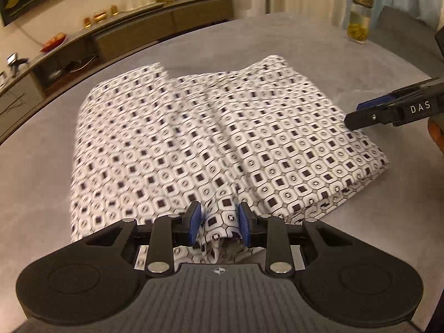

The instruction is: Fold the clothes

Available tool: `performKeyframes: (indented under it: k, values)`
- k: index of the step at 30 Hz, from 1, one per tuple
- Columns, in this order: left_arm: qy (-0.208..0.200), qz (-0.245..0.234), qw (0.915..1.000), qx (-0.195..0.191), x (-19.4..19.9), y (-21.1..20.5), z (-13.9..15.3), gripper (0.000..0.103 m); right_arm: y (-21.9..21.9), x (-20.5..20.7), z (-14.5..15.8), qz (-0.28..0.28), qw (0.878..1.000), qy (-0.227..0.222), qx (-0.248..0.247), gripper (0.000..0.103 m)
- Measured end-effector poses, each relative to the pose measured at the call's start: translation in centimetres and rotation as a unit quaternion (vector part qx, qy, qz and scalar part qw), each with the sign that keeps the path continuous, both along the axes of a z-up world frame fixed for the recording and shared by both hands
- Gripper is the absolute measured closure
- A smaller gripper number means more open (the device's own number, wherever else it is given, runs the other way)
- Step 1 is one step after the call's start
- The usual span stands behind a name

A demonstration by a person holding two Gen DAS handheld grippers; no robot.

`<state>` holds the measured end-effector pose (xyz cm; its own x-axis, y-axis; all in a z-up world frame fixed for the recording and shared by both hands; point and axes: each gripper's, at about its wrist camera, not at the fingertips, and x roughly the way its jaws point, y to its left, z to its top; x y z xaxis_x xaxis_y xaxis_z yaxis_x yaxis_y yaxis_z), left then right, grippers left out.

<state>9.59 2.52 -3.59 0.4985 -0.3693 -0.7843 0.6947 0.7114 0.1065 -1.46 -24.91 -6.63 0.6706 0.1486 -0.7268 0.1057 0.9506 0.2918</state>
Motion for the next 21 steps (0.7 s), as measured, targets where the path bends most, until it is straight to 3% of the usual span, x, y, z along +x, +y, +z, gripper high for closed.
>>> performKeyframes:
  k: [4,5,6,7,8,9,10,11,17,18,20,21]
  values:
    - [-0.004,0.013,0.9998,-0.016,-0.4,0.2,2.0,0.071,0.9,-0.5,0.3,0.02,0.999,-0.003,-0.025,0.04]
    - [-0.005,0.014,0.9993,-0.033,-0.4,-0.4,3.1,0.068,1.3,-0.5,0.3,0.029,0.999,-0.005,-0.035,0.04]
    - [-0.006,0.015,0.9984,-0.054,-0.2,-0.9,4.1,0.059,1.5,-0.6,0.3,0.038,0.998,-0.01,-0.045,0.044]
    - [-0.003,0.012,0.9973,-0.072,0.1,-1.7,5.1,0.049,1.8,-0.7,0.4,0.048,0.997,-0.014,-0.054,0.049]
    - [0.0,0.009,0.9959,-0.09,0.5,-2.5,5.9,0.044,2.0,-0.8,0.4,0.057,0.996,-0.018,-0.064,0.062]
    - [0.007,0.002,0.9956,-0.093,1.1,-4.1,6.5,0.035,2.3,-0.9,0.4,0.067,0.995,-0.023,-0.074,0.081]
    - [0.013,-0.005,0.9953,-0.096,1.8,-5.7,7.0,0.025,2.6,-1.0,0.4,0.073,0.993,-0.029,-0.086,0.087]
    - [0.02,-0.013,0.9948,-0.099,2.4,-7.3,7.5,0.021,3.0,-1.3,0.5,0.073,0.991,-0.042,-0.104,0.096]
    - [0.091,-0.068,0.9931,-0.031,5.3,-17.1,5.8,0.02,5.5,-3.7,1.7,0.094,0.968,-0.134,-0.192,0.1]
    - [0.1,-0.073,0.9921,-0.019,5.5,-18.1,5.2,0.022,5.8,-4.0,1.8,0.098,0.965,-0.144,-0.198,0.1]
    - [0.106,-0.074,0.9915,0.006,5.6,-19.0,3.9,0.062,5.9,-4.1,2.1,0.106,0.963,-0.156,-0.194,0.1]
    - [0.108,-0.062,0.992,0.019,5.9,-19.1,3.4,0.09,5.9,-4.1,2.3,0.108,0.963,-0.16,-0.19,0.1]
